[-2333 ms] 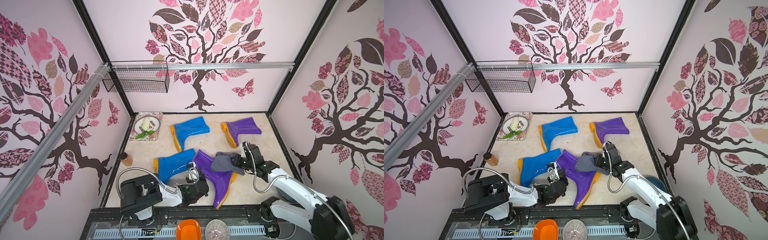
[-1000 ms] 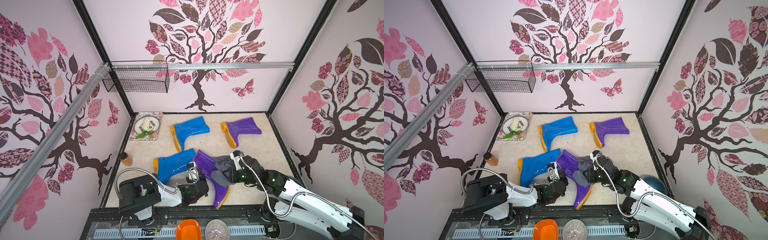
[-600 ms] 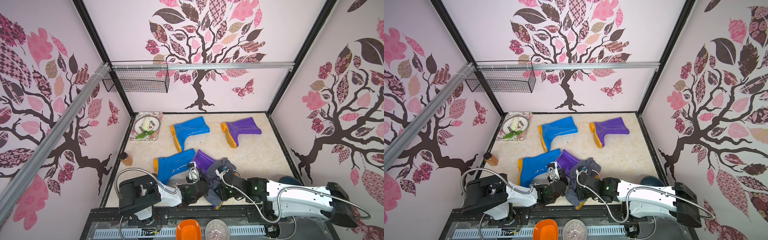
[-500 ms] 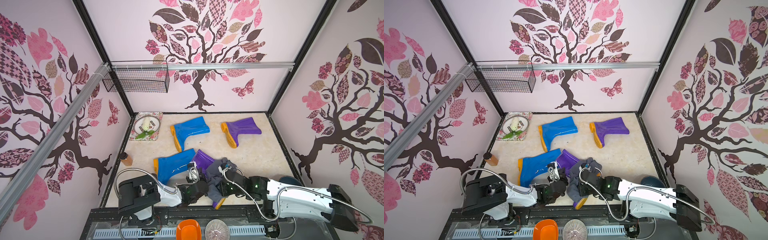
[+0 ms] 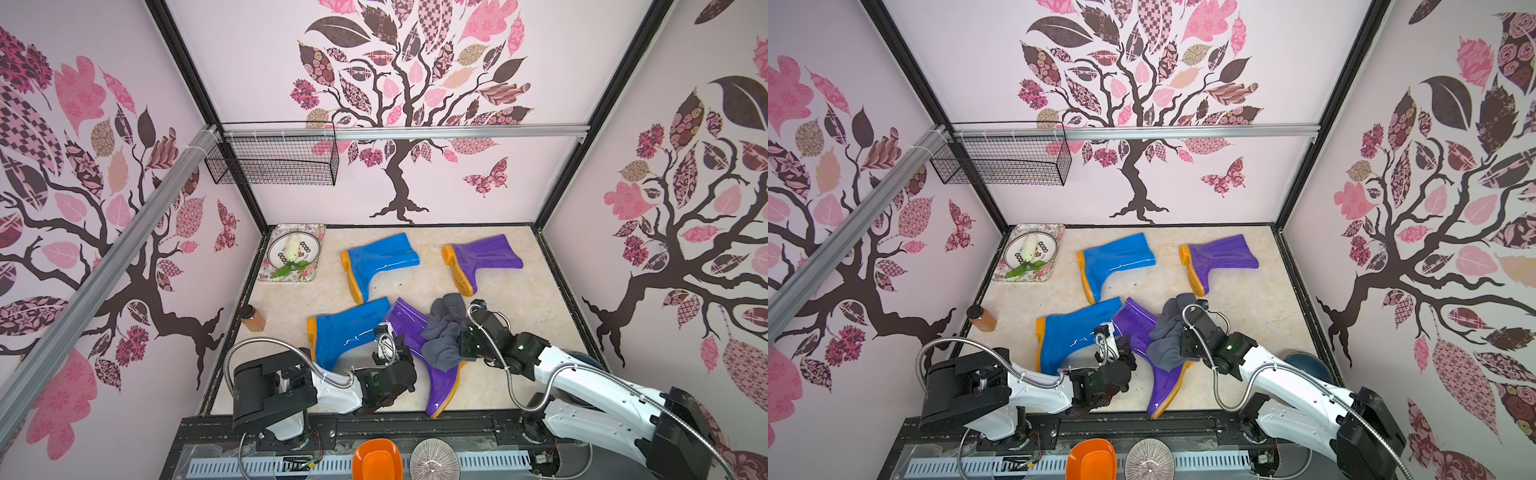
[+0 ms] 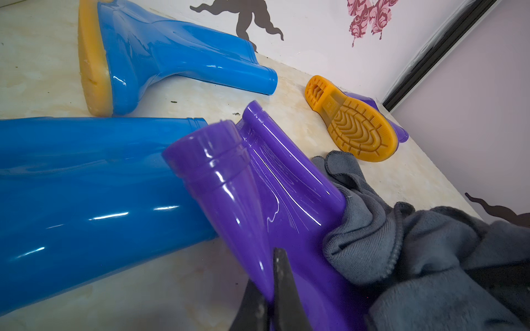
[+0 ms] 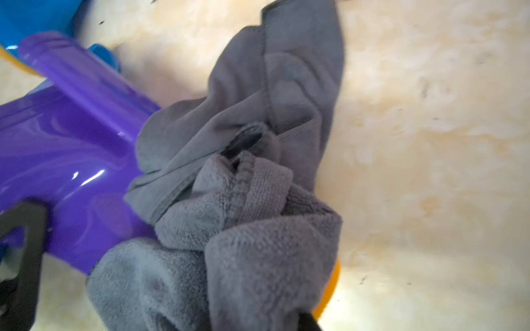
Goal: Wipe the rubber boots with a cloth
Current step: Wipe the dirt off the rubber boot.
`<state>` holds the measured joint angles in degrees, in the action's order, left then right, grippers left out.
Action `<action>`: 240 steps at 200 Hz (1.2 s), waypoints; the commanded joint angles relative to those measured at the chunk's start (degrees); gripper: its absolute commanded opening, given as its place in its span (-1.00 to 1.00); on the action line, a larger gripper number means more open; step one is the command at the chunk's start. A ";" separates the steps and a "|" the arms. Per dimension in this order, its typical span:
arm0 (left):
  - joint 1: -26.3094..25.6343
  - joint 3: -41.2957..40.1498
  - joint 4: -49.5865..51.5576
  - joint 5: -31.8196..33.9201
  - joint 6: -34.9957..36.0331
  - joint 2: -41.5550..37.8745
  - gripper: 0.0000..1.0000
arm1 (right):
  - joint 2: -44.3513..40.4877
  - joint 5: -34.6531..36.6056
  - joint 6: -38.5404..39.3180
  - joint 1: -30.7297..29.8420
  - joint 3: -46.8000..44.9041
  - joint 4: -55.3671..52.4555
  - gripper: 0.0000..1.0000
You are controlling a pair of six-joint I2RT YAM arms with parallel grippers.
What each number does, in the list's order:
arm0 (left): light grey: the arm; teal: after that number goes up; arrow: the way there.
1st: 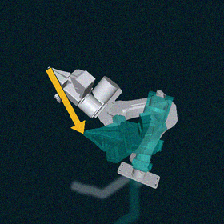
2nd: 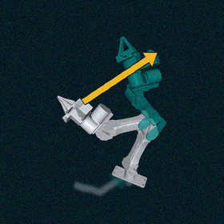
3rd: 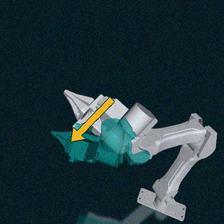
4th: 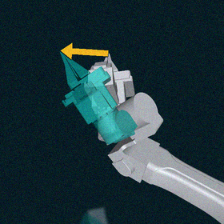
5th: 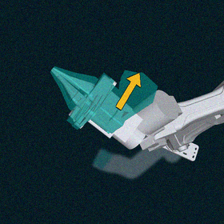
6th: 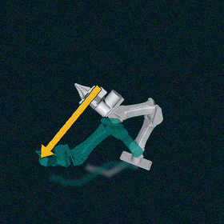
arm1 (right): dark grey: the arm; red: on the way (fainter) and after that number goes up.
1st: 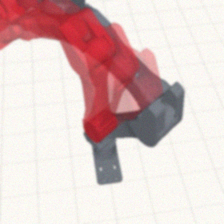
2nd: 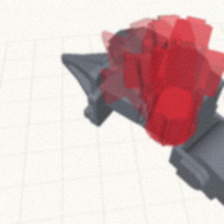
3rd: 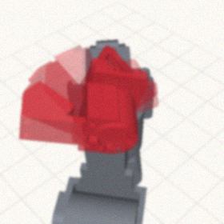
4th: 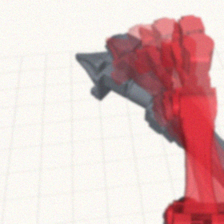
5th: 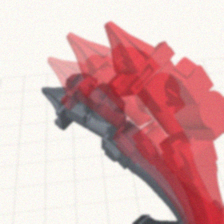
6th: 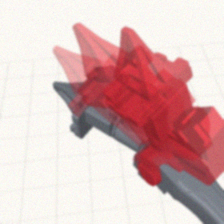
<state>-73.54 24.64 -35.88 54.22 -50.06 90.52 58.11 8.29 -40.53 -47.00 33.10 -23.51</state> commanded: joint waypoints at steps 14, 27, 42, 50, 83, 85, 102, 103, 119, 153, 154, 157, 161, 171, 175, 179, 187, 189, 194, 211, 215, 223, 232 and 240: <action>0.33 0.55 -1.91 3.40 0.39 0.01 -1.00 | 1.21 -1.68 -8.64 -19.32 0.35 6.17 -1.00; 0.43 0.67 -2.05 3.18 0.32 0.52 -1.00 | 3.14 -3.16 -9.80 -19.33 0.66 7.13 -1.00; 0.41 0.76 -2.03 2.82 0.23 0.71 -1.00 | 3.44 1.81 -8.49 -17.53 1.21 5.44 -1.00; 0.41 0.79 -1.96 2.80 0.32 0.57 -1.00 | 2.91 1.27 -6.71 -13.66 1.48 4.90 -1.00; 0.35 0.49 -1.58 2.82 -0.29 0.23 -1.00 | 1.46 -13.94 0.49 10.75 0.31 9.98 -1.00; 0.33 0.45 -1.57 2.82 -0.30 0.24 -1.00 | 1.83 -14.28 0.93 11.81 0.56 10.17 -1.00; 0.37 0.76 -1.65 2.74 -0.31 0.57 -1.00 | 7.13 -14.44 5.74 13.78 5.32 11.28 -1.00; 0.39 0.80 -1.65 2.69 -0.31 0.55 -1.00 | 7.52 -14.71 6.00 13.78 5.62 11.46 -1.00; 0.37 1.14 -1.65 2.51 -0.30 0.84 -1.00 | 14.65 -22.33 7.21 13.67 9.67 14.52 -1.00; 0.24 1.94 -1.43 2.38 0.28 1.05 -1.00 | 26.17 -31.63 8.80 6.82 19.25 22.03 -1.00; 0.24 1.97 -1.41 2.34 0.30 1.10 -1.00 | 26.44 -31.65 8.93 6.52 19.71 22.11 -1.00; 0.23 1.98 -1.43 2.50 0.32 1.07 -1.00 | 27.45 -31.55 9.36 5.71 20.68 22.32 -1.00; 0.18 2.10 -1.41 2.39 0.34 1.13 -1.00 | 28.91 -31.70 9.63 4.90 22.27 22.38 -1.00; 0.15 2.18 -1.47 2.37 0.57 1.13 -1.00 | 32.55 -33.44 8.64 4.34 26.06 22.56 -1.00; 0.15 2.25 -1.39 2.43 0.49 1.15 -1.00 | 33.98 -34.24 7.88 4.51 27.38 22.63 -1.00; 0.15 2.22 -1.34 2.40 0.43 1.13 -1.00 | 35.24 -34.72 7.49 4.75 28.66 22.43 -1.00; 0.10 2.07 -1.22 2.47 0.48 0.95 -1.00 | 37.55 -34.63 7.06 5.39 30.41 22.39 -1.00; 0.03 2.01 -1.21 2.52 0.47 0.90 -1.00 | 37.94 -34.43 7.05 5.66 30.61 22.50 -1.00; 0.02 1.94 -1.13 2.52 0.49 0.69 -1.00 | 38.73 -33.85 6.89 6.35 30.94 22.45 -1.00; -0.08 1.33 -0.91 2.76 0.48 -0.11 -1.00 | 39.51 -32.61 5.65 9.96 28.55 21.71 -1.00; -0.09 1.19 -0.80 2.82 0.44 -0.37 -1.00 | 38.95 -32.80 5.23 10.95 26.82 22.46 -1.00; -0.09 0.96 -0.69 3.07 0.40 -0.84 -1.00 | 36.89 -31.60 4.56 12.44 22.85 23.32 -1.00; -0.10 0.80 -0.68 3.46 0.37 -1.11 -1.00 | 33.64 -27.57 5.09 13.01 18.94 21.85 -1.00; -0.07 0.66 -0.84 3.69 0.38 -1.04 -1.00 | 30.23 -24.66 6.42 12.99 15.84 19.88 -1.00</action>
<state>-73.52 24.73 -35.05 54.78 -50.52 91.20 94.85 -23.05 -34.54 -35.83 56.51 0.49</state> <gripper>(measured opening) 0.048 0.199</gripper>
